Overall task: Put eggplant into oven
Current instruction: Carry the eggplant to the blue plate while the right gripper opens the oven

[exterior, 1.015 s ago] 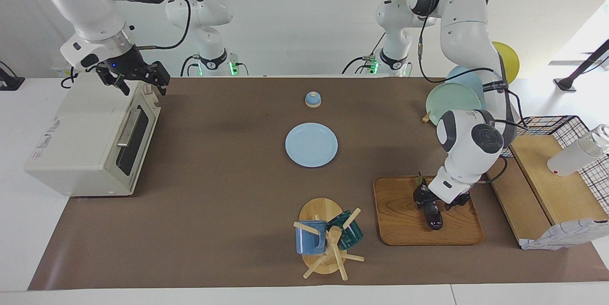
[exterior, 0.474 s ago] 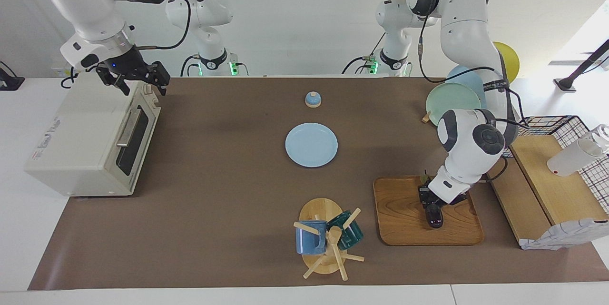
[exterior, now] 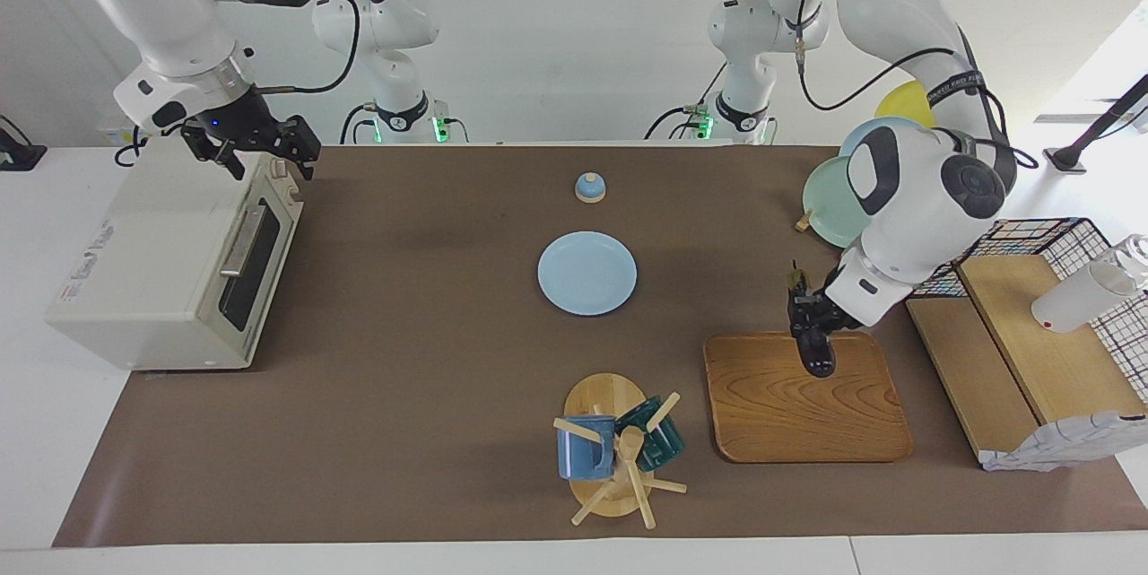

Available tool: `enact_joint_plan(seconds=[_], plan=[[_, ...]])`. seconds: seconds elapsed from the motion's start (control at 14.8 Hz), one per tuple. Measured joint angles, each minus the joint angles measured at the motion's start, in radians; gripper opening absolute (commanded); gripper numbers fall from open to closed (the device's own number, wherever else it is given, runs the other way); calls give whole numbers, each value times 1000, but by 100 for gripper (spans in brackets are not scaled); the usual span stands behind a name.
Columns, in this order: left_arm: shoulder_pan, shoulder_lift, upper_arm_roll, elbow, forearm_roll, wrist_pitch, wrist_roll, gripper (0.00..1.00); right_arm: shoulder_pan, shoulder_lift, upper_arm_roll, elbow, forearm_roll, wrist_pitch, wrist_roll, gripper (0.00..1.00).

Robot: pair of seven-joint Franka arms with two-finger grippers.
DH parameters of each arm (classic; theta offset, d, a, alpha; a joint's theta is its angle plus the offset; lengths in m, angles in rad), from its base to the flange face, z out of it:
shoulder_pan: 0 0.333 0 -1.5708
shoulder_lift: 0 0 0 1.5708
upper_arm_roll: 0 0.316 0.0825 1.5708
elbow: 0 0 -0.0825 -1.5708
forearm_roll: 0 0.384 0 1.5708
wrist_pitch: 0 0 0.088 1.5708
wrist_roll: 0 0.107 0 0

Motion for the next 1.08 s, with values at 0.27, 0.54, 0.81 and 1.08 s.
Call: enact_joint_plan(seconds=[0.27, 0.54, 0.81, 1.08], plan=[[-139, -139, -3, -131, -34, -19, -174, 0, 7, -1, 0, -25, 0, 48, 0, 0], [-278, -207, -5, -252, -93, 26, -260, 0, 4, -15, -1, -153, -91, 203, -1, 0], [-443, -241, -7, -441, -106, 294, -368, 0, -30, -6, -3, -231, -164, 291, -7, 0], [-528, -215, -6, -540, -106, 443, -402, 0, -44, 11, -3, -254, -223, 309, -17, 0]])
